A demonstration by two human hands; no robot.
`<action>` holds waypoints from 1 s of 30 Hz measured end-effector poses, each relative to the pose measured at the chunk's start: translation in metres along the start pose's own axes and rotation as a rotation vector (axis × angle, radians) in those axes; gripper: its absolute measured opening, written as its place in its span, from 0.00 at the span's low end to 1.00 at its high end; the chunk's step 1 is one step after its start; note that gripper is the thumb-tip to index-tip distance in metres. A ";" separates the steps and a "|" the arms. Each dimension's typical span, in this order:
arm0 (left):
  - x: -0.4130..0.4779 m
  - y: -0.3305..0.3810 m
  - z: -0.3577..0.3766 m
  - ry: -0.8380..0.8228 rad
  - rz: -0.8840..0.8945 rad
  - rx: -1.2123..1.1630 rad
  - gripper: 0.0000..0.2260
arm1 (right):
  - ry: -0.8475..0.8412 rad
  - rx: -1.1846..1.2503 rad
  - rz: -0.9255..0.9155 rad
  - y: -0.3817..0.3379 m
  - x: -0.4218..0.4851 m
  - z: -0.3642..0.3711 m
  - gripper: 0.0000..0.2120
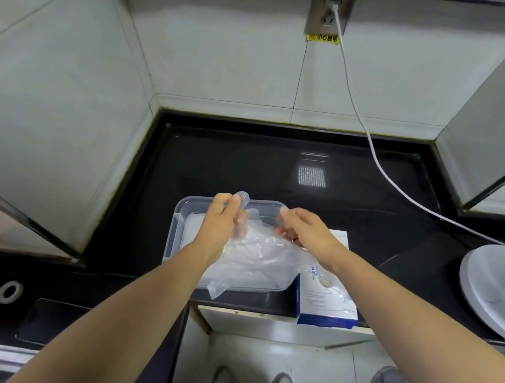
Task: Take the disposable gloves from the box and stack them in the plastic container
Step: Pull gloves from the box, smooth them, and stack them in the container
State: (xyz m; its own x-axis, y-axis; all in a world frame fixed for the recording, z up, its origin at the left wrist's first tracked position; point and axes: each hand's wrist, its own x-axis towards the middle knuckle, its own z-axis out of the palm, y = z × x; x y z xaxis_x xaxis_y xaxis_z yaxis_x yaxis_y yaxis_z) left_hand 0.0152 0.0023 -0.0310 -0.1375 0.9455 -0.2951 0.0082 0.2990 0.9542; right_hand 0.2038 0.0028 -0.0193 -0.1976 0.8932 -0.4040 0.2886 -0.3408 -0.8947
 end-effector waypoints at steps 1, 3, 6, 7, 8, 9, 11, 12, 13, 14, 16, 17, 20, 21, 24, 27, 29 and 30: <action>0.002 0.000 -0.003 0.012 -0.012 0.015 0.11 | -0.051 0.002 0.056 -0.005 0.002 0.002 0.23; 0.005 0.000 -0.008 0.020 -0.025 0.049 0.12 | -0.190 -0.082 0.141 -0.012 0.007 0.007 0.30; 0.008 0.003 -0.013 0.022 -0.028 0.046 0.12 | -0.359 -0.157 0.152 -0.017 0.010 0.011 0.14; 0.008 0.003 -0.014 0.027 -0.029 0.060 0.13 | -0.380 -0.117 0.140 -0.017 0.011 0.012 0.11; 0.009 0.004 -0.016 0.021 -0.036 0.059 0.14 | -0.373 -0.065 0.118 -0.017 0.013 0.013 0.10; 0.008 0.006 -0.018 -0.011 -0.066 0.022 0.16 | -0.340 -0.002 0.089 -0.015 0.016 0.013 0.11; 0.006 0.010 -0.026 -0.154 -0.178 -0.049 0.27 | -0.224 0.150 0.038 -0.014 0.021 0.015 0.12; 0.006 0.010 -0.030 -0.238 -0.237 -0.022 0.31 | -0.182 0.223 0.024 -0.013 0.024 0.016 0.12; 0.004 0.010 -0.035 -0.311 -0.287 0.018 0.31 | -0.163 0.280 0.017 -0.013 0.026 0.016 0.12; 0.003 0.008 -0.039 -0.366 -0.325 0.057 0.28 | -0.153 0.315 0.013 -0.012 0.027 0.016 0.13; 0.001 0.007 -0.044 -0.387 -0.381 0.082 0.17 | -0.142 0.351 0.018 -0.011 0.027 0.016 0.14; 0.000 0.008 -0.046 -0.363 -0.399 0.058 0.14 | -0.135 0.359 0.030 -0.011 0.027 0.015 0.13; 0.000 0.008 -0.051 -0.296 -0.413 -0.045 0.12 | -0.105 0.343 0.045 -0.008 0.027 0.015 0.12; -0.001 0.009 -0.052 -0.292 -0.419 -0.076 0.13 | -0.075 0.343 0.044 -0.007 0.026 0.015 0.12; 0.002 0.005 -0.055 -0.214 -0.403 -0.114 0.11 | 0.055 0.366 0.029 -0.006 0.026 0.014 0.14; 0.010 0.000 -0.059 0.046 -0.320 -0.157 0.05 | 0.158 0.395 0.003 -0.006 0.027 0.008 0.16; 0.011 0.001 -0.061 0.146 -0.252 -0.238 0.01 | 0.196 0.417 -0.002 -0.006 0.028 0.002 0.17; 0.010 0.004 -0.061 0.139 -0.239 -0.272 0.03 | 0.199 0.438 0.001 -0.005 0.027 0.000 0.17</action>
State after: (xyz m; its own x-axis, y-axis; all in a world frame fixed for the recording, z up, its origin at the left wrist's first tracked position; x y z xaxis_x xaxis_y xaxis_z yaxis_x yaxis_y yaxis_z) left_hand -0.0461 0.0055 -0.0277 -0.2364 0.8212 -0.5193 -0.3010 0.4463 0.8427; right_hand 0.1969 0.0291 -0.0257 -0.0017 0.9170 -0.3989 -0.1413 -0.3951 -0.9077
